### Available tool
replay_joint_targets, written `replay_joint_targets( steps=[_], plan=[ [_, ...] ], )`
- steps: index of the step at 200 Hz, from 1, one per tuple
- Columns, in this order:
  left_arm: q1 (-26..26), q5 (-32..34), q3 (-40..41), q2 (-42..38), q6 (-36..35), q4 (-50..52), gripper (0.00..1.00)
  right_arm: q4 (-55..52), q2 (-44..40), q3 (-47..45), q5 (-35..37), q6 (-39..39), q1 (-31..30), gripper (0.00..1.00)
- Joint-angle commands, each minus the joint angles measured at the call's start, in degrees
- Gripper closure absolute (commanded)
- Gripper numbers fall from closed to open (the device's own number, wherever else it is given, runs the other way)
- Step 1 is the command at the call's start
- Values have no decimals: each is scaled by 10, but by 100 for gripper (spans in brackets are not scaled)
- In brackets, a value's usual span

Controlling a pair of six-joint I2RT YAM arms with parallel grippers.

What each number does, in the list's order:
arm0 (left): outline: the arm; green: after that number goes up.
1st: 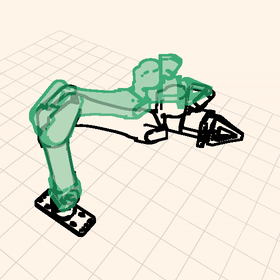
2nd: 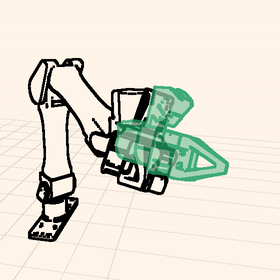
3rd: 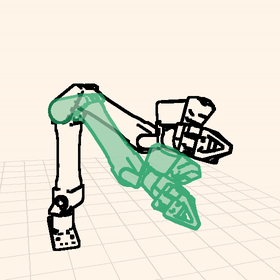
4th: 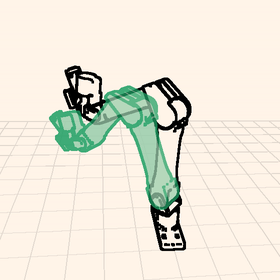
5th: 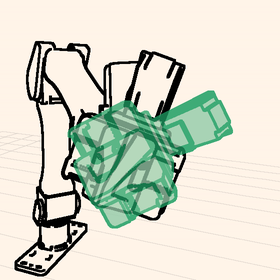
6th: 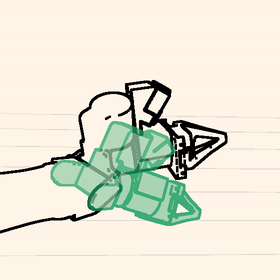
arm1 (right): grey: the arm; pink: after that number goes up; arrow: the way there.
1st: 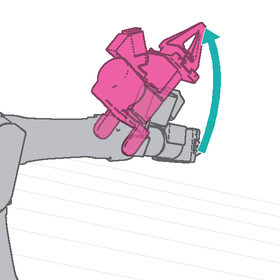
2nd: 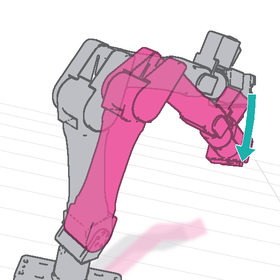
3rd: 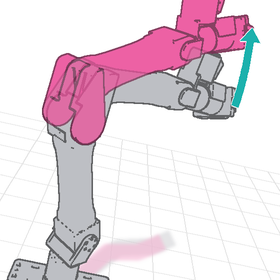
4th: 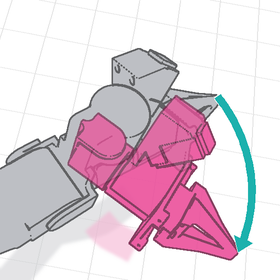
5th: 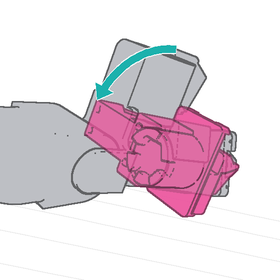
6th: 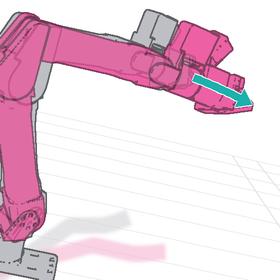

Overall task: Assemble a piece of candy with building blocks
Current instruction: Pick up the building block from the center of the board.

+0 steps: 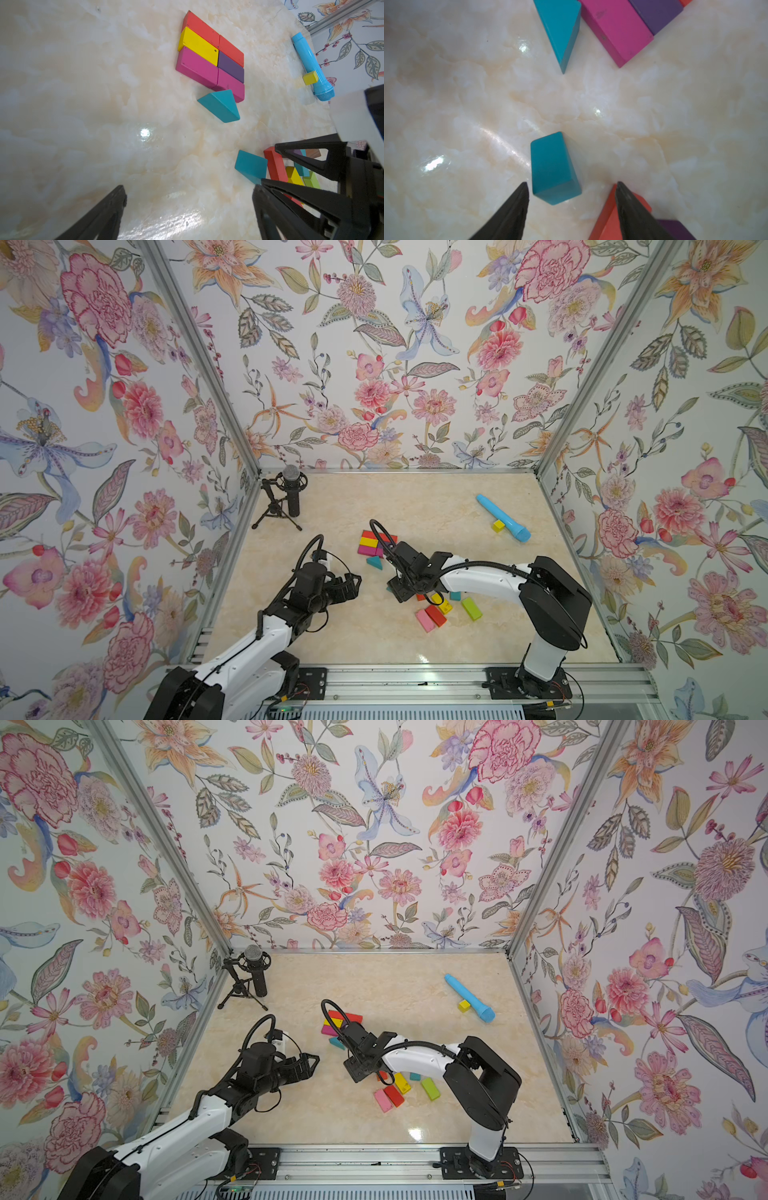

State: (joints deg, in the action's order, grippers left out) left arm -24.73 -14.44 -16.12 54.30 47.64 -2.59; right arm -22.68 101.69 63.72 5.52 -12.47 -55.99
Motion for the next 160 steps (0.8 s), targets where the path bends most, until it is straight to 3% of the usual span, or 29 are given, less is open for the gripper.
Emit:
replay_joint_targets(
  steps=[1, 41, 81, 118, 160],
  plan=[
    [7, -3, 9, -7, -17, 22, 4, 8, 11, 13, -34, 67, -3, 32],
    [7, -23, 10, -8, -21, 19, 4, 23, 43, 17, -83, 93, 1, 36],
    [7, -31, 14, 0, -16, 5, 6, 31, 60, 15, -103, 90, 7, 64],
    [7, -44, 17, 10, -25, -6, 7, 63, 51, -10, -137, 59, 18, 72],
    [1, -81, -21, -45, -102, 0, 6, 236, -20, -134, -335, -105, 102, 74]
  ],
)
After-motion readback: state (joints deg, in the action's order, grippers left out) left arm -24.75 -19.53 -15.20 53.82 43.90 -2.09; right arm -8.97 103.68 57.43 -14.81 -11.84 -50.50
